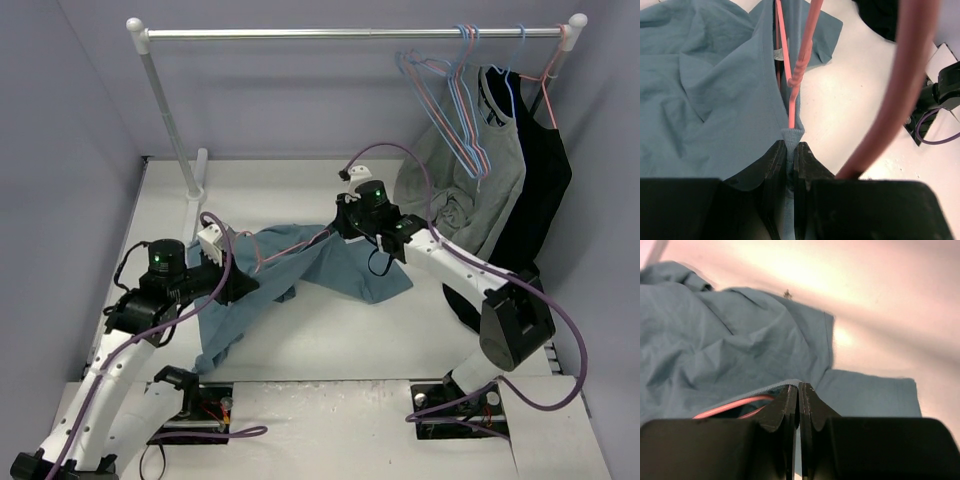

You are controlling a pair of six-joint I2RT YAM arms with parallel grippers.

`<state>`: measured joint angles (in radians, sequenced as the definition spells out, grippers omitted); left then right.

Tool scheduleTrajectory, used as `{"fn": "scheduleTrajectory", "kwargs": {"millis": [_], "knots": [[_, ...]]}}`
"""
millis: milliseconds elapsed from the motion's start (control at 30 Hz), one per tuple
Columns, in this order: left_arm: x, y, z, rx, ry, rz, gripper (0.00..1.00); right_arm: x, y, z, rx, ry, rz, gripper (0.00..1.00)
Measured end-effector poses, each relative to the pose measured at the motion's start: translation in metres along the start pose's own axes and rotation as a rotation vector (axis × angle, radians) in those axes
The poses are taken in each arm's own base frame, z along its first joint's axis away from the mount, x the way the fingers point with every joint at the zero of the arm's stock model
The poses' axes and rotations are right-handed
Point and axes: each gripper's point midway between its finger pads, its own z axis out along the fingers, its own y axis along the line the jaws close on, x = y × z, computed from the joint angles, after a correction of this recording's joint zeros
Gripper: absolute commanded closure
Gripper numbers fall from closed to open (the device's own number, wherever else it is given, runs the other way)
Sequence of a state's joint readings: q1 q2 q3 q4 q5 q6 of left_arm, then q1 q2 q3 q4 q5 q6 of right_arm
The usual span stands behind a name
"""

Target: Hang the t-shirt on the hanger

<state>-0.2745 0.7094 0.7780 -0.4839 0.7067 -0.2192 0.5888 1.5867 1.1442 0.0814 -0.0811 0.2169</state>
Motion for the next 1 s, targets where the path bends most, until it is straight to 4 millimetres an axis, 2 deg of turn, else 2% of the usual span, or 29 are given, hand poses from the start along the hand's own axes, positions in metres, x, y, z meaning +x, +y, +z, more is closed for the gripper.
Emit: {"fn": "scheduleTrajectory", "kwargs": {"millis": [100,233,400,567,667,767,833,900,1000], "knots": [[-0.011,0.002,0.003,-0.007,0.012,0.006,1.00,-0.019,0.004,-0.011,-0.023,-0.042,-0.018,1.00],[-0.036,0.003,0.008,-0.009,0.003,0.031,1.00,-0.047,0.013,-0.027,-0.059,-0.104,-0.055,1.00],[-0.086,-0.002,0.013,0.009,-0.047,0.088,1.00,-0.086,0.027,-0.046,-0.105,-0.169,-0.112,1.00],[-0.144,-0.026,0.016,0.108,-0.121,0.181,1.00,-0.136,0.046,-0.075,-0.163,-0.257,-0.197,0.99],[-0.166,-0.042,0.013,0.178,-0.157,0.236,1.00,-0.169,0.062,-0.097,-0.198,-0.333,-0.262,0.99],[-0.166,-0.049,0.011,0.212,-0.168,0.260,1.00,-0.180,0.078,-0.110,-0.234,-0.369,-0.299,0.99],[-0.158,-0.048,0.014,0.225,-0.172,0.263,1.00,-0.176,0.087,-0.113,-0.255,-0.365,-0.315,0.98],[-0.141,-0.043,0.020,0.236,-0.157,0.244,1.00,-0.163,0.095,-0.111,-0.277,-0.344,-0.327,0.98],[-0.110,-0.033,0.034,0.251,-0.098,0.186,1.00,-0.133,0.102,-0.101,-0.307,-0.278,-0.338,0.96]]}}
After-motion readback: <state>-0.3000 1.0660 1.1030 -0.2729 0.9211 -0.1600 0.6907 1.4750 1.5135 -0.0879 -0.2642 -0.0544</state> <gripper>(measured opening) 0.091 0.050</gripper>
